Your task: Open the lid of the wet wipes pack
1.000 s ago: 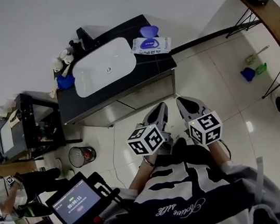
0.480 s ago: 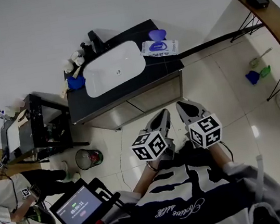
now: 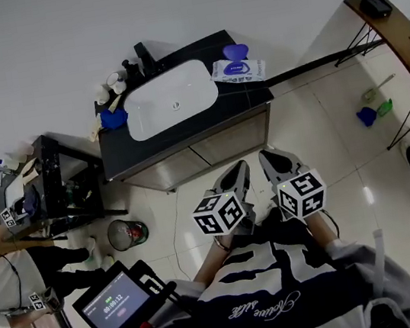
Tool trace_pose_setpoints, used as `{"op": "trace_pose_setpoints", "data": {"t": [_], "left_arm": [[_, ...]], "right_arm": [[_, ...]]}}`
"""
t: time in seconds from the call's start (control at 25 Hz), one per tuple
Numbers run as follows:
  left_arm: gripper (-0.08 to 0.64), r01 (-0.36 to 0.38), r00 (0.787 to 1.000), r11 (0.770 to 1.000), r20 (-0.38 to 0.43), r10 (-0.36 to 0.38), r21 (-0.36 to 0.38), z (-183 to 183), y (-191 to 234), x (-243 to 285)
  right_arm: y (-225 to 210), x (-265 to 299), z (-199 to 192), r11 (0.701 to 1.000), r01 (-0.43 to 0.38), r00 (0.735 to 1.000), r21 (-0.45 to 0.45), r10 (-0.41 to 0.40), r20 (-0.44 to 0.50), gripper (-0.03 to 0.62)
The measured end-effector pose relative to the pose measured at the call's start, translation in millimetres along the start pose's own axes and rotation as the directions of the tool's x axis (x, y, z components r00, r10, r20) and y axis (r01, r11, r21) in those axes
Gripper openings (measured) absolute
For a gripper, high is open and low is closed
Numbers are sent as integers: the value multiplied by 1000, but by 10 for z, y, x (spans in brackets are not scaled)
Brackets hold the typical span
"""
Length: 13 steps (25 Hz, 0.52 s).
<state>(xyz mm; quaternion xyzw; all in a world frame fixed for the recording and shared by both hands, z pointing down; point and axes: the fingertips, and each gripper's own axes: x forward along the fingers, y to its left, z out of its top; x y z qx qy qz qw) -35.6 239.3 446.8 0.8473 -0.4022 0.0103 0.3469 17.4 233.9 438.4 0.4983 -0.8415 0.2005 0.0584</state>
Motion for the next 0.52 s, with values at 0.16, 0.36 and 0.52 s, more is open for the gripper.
{"op": "trace_pose_setpoints", "data": {"t": [0.16, 0.36, 0.52], "left_arm": [[-2, 11, 1000, 1000, -6, -11, -5, -2, 21, -25], [-2, 18, 1000, 1000, -12, -18, -11, -17, 54, -31], [-2, 22, 1000, 1000, -11, -22, -11, -8, 66, -27]], "right_arm": [[25, 4, -16, 1000, 11, 1000, 2, -11, -7, -2], [50, 23, -37, 1000, 15, 1000, -3, -15, -12, -2], [52, 31, -49, 1000, 19, 1000, 0, -19, -13, -2]]}}
